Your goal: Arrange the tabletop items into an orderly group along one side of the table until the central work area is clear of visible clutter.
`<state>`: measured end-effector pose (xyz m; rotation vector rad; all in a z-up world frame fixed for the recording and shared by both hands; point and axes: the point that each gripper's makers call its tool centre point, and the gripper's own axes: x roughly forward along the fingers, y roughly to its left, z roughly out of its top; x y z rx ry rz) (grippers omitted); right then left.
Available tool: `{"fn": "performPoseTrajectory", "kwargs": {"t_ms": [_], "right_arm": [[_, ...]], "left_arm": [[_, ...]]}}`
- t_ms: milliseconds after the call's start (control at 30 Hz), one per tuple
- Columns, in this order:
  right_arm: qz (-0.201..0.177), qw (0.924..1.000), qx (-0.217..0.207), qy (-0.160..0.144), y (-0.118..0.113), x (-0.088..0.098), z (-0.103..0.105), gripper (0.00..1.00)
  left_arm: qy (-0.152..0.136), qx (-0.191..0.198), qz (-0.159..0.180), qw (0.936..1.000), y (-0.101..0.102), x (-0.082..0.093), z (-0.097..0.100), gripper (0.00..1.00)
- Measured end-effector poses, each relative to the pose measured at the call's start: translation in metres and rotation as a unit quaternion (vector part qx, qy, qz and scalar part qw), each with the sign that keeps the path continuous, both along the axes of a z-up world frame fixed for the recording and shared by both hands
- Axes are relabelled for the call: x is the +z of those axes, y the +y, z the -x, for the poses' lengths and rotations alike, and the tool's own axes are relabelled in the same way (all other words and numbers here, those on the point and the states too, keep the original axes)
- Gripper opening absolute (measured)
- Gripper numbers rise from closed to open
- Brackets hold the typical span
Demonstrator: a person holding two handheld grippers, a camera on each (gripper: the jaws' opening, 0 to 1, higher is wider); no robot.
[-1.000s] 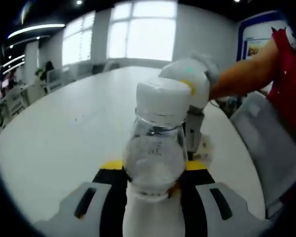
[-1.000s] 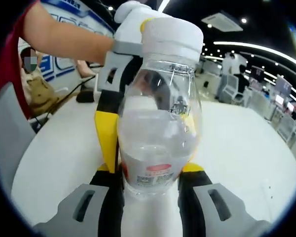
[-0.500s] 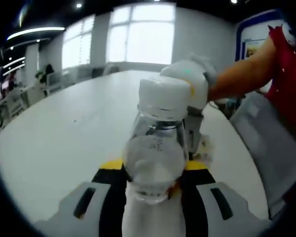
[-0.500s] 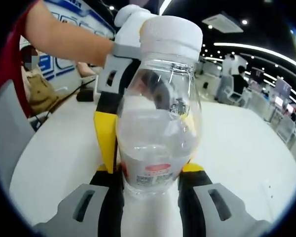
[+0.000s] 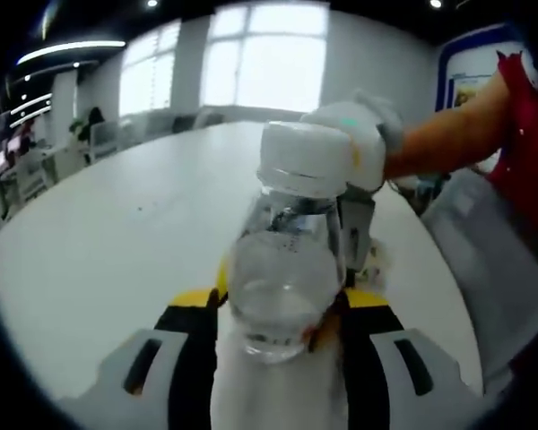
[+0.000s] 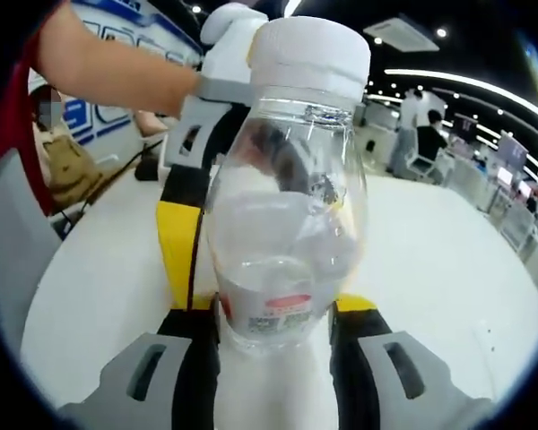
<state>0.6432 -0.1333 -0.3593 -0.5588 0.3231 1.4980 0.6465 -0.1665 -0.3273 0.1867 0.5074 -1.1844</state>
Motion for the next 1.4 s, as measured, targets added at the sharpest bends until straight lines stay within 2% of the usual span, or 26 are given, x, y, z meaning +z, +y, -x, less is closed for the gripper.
{"fn": "performPoseTrajectory", "kwargs": {"t_ms": [67,200,267,400,467,500,633,1100,1400], "right_arm": [[-0.002,1.0000,-0.002,0.003,-0.001,0.001,0.000,0.52],[-0.004,0.9999,-0.012,0.003,-0.003,0.004,-0.004,0.64],[-0.004,0.9999,-0.014,0.002,-0.005,0.006,-0.005,0.65],[-0.008,0.9995,-0.028,0.009,-0.008,0.010,-0.009,0.77],[-0.009,0.9994,-0.032,0.009,-0.010,0.012,-0.010,0.81],[-0.009,0.9992,-0.036,0.012,-0.011,0.012,-0.011,0.86],[-0.017,0.9979,-0.060,0.017,-0.014,0.016,-0.016,0.99],[-0.033,0.9962,-0.080,0.007,-0.043,0.050,-0.013,0.99],[-0.049,0.9928,-0.109,-0.001,-0.075,0.073,-0.005,0.99]], "left_arm": [[0.002,0.007,0.004,1.0000,0.000,0.001,0.000,0.58],[0.015,0.024,0.009,0.9995,0.002,0.000,0.000,0.71],[0.016,0.026,0.010,0.9995,0.001,-0.001,0.001,0.74],[0.021,0.040,0.015,0.9989,0.001,0.000,0.000,0.88],[0.028,0.045,0.018,0.9984,0.002,0.001,0.001,0.92],[0.032,0.050,0.018,0.9980,0.002,0.001,0.001,0.99],[0.042,0.053,0.006,0.9977,0.002,0.001,0.004,1.00],[0.029,0.070,0.017,0.9970,0.007,0.021,0.014,1.00],[0.021,0.094,0.024,0.9950,0.016,0.036,0.026,0.99]]}}
